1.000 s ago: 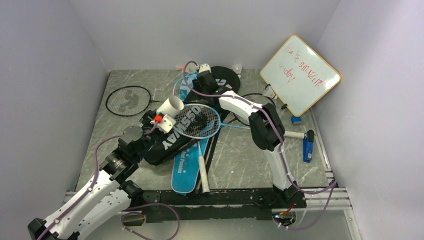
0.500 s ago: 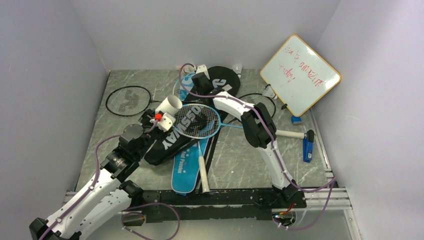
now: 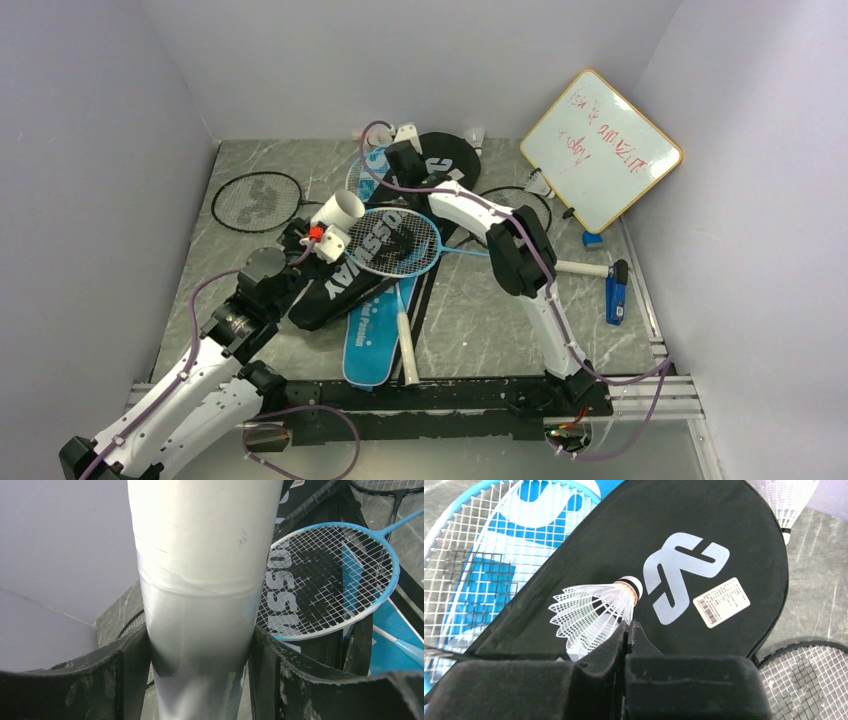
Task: Pack up the badminton gear
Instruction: Pick up the shuttlecock from the racket bag.
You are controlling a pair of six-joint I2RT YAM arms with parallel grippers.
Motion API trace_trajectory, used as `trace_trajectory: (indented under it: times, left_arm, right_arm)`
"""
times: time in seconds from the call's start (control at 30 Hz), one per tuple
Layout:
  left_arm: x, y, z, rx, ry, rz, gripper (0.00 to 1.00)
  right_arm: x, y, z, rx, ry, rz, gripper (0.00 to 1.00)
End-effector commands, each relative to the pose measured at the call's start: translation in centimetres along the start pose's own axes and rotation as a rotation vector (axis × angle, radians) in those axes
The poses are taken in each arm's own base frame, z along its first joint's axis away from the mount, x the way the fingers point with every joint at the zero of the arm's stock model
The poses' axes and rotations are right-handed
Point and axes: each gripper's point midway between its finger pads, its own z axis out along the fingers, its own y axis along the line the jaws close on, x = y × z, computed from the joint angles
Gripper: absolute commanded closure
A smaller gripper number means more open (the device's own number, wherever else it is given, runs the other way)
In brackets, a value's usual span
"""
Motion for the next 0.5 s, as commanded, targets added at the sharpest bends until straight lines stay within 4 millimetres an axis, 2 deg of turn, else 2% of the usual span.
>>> trace_trajectory:
  times: [0.0, 0.2, 0.23, 0.3, 0.33, 0.4, 0.47]
  left_arm:
    - [-1.8, 0.6, 0.1, -0.013, -0.070, -0.002, 0.45]
    - [-2.2, -0.3, 0.3, 0.039, -0.100, 0.006, 0.45]
    - [-2.3, -0.6, 0.4, 0.051, -0.110, 0.002, 0.45]
    - [-2.8, -1.1, 0.5, 0.077, -0.137, 0.000, 0.45]
    - [-3.1, -1.4, 0.6, 0.095, -0.153, 0.001, 0.45]
    - [-3.4, -2.2, 0.7, 0.134, -0.175, 0.008, 0.46]
    - [-3.8, -2.9, 0.7, 0.174, -0.199, 0.007, 0.45]
  right_arm:
    - [-7.8, -1.7, -5.4, -0.050, -0.132, 0.126, 1.00]
    - [-10.1, -3.1, -10.2, -0.192, -0.087, 0.246, 1.00]
    - [-10.8, -3.7, -11.6, -0.230, -0.087, 0.278, 1.00]
    - [-10.6, -3.7, -13.8, -0.336, -0.056, 0.342, 1.00]
    - [-9.8, -3.5, -14.8, -0.399, -0.022, 0.370, 1.00]
    - [-10.2, -3.4, -18.0, -0.548, -0.010, 0.419, 1.00]
    - [-10.4, -4.5, -21.0, -0.622, -0.016, 0.439, 1.00]
